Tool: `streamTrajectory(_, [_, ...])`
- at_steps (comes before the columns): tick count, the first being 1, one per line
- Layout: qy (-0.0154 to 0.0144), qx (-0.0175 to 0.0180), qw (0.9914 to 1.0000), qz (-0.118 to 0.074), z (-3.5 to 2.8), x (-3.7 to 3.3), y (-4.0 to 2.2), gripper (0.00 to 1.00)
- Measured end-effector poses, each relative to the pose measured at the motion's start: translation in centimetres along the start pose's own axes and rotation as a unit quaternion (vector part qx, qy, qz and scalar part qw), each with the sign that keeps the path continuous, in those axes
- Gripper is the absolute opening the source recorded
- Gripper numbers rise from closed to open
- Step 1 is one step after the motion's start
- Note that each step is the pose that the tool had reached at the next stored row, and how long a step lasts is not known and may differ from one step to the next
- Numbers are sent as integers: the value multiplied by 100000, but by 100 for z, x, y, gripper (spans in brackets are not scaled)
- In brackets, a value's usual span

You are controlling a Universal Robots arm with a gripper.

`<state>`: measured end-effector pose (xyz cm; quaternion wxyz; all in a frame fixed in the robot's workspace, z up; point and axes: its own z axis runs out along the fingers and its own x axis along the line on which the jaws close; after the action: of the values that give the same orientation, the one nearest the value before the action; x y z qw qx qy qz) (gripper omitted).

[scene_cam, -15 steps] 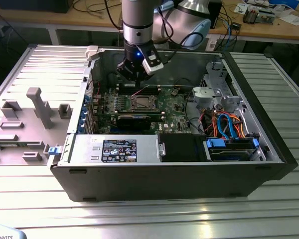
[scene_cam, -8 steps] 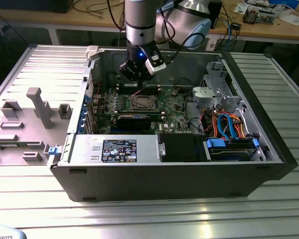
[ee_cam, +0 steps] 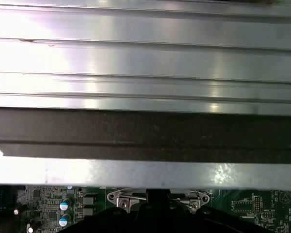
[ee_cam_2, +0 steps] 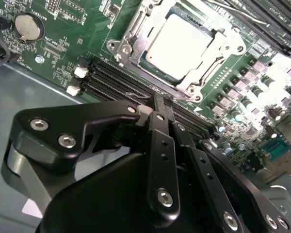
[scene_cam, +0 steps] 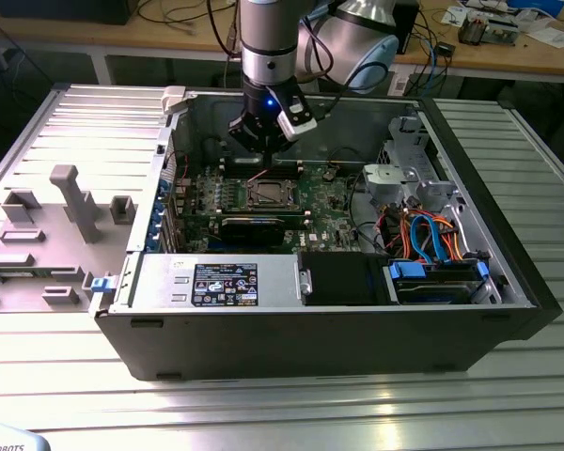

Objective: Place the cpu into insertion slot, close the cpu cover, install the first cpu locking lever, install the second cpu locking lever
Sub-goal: 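Install the first cpu locking lever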

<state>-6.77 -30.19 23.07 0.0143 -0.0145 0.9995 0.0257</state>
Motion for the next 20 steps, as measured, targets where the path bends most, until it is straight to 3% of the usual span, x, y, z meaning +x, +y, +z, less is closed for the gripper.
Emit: streamTrajectory(20, [10,147,100000,-11,226,-192,-2,11])
